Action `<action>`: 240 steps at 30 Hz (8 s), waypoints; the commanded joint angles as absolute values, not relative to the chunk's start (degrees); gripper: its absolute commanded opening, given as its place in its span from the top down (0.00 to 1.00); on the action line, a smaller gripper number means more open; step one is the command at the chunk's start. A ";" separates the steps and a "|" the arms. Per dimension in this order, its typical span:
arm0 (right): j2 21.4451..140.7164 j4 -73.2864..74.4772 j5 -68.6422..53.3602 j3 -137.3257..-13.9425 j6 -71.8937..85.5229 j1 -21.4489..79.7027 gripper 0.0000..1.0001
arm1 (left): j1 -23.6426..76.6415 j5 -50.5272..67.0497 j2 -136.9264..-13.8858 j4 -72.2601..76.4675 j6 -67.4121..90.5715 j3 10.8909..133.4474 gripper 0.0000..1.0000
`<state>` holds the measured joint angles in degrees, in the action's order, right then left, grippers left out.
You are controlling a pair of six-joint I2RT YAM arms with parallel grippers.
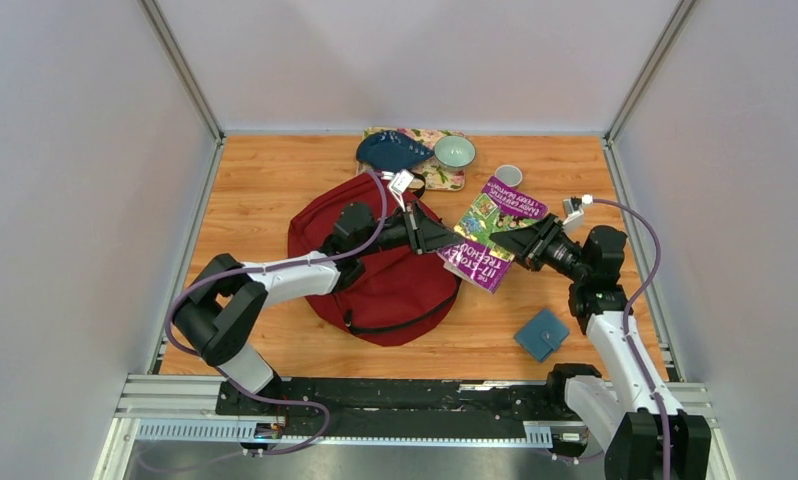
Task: Pack the student bag
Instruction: Pick up the book from the center of the board, then place the book in the student bag.
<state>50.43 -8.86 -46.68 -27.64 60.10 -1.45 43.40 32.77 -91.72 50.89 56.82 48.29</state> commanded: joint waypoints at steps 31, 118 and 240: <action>52.56 -34.54 -62.22 -33.93 66.01 7.99 1.00 | 37.35 44.46 -88.06 60.26 59.49 50.36 0.19; 77.25 -60.29 -29.00 -31.29 74.26 35.77 0.20 | 30.85 -4.22 -64.25 87.27 79.54 15.12 1.00; 23.82 38.41 7.29 -39.47 49.30 34.80 1.00 | 47.98 6.65 -65.82 -32.09 17.32 57.04 0.16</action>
